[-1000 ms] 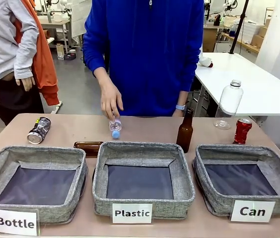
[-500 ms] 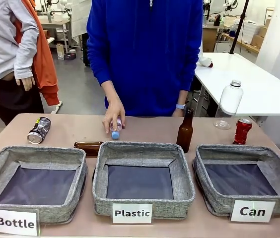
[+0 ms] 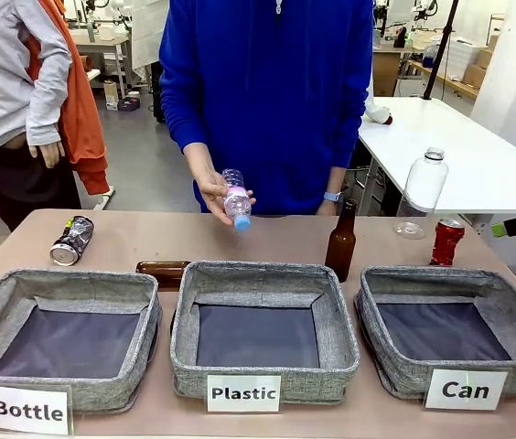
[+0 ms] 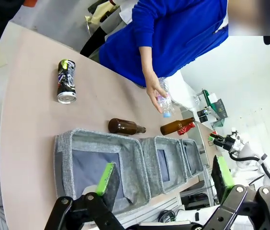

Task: Sort the can waste into the basket.
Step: Pick up the can waste from the table and place it in the right Fabric basket.

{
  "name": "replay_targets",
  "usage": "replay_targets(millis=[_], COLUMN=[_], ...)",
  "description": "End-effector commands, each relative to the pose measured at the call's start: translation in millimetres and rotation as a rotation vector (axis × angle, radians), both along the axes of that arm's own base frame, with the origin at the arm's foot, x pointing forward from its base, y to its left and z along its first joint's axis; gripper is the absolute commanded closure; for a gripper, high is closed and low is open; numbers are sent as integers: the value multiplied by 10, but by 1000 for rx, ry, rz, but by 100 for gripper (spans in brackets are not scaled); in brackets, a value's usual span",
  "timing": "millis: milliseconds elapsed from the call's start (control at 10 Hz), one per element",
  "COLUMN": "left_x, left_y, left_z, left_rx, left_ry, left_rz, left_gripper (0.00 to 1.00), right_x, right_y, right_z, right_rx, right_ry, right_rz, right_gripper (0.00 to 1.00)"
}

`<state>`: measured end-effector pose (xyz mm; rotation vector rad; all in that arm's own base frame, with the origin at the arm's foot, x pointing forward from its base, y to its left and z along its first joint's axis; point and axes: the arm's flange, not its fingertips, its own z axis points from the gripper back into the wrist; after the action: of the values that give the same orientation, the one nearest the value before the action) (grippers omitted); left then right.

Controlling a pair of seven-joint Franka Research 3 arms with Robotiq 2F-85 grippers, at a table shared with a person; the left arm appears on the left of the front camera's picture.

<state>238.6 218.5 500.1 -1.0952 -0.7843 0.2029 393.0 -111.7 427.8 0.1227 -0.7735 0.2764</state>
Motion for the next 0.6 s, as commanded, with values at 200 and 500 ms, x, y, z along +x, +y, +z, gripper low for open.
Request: replay_targets(millis=[200, 500], left_x=[17, 17], left_y=[8, 8], left_z=[3, 3], left_rx=[1, 1], left_ry=[-29, -29], left_rz=[-6, -6], left_gripper=[0, 0], right_x=[7, 310], right_y=[8, -168], right_z=[6, -234], right_rx=[-13, 67], right_ry=[-1, 102], right_rz=[1, 195], right_gripper=[0, 0])
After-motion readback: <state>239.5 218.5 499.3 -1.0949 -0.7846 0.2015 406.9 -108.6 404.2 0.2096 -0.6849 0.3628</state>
